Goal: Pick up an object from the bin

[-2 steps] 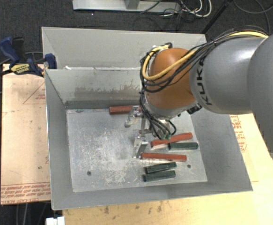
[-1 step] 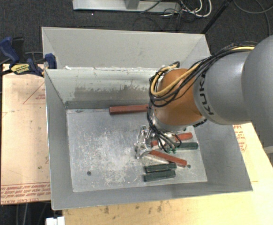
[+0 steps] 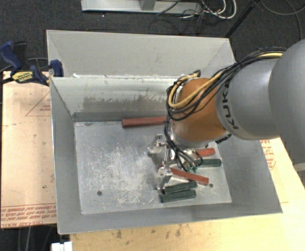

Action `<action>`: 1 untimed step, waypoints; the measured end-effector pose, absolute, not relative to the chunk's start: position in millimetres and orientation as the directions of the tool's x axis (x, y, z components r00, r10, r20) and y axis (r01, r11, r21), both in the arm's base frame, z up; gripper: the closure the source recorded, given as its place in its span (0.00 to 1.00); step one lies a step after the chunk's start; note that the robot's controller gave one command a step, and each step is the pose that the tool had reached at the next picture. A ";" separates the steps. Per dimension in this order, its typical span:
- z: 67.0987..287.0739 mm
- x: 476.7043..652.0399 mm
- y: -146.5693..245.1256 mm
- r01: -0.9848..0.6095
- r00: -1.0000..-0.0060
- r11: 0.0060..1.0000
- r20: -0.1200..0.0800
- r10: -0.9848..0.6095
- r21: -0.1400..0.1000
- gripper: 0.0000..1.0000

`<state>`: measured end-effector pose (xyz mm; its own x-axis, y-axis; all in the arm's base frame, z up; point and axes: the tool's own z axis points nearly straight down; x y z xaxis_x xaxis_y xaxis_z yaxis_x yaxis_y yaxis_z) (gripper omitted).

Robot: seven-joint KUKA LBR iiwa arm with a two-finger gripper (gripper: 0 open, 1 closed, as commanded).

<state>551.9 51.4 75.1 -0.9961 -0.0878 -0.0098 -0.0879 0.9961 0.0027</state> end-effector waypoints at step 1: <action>75.1 551.9 51.4 -0.088 -0.996 0.996 -0.010 -0.088 0.003 0.00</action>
Offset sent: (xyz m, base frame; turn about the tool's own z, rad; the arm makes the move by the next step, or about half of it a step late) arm -0.0416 -0.0552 -0.0051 -0.2311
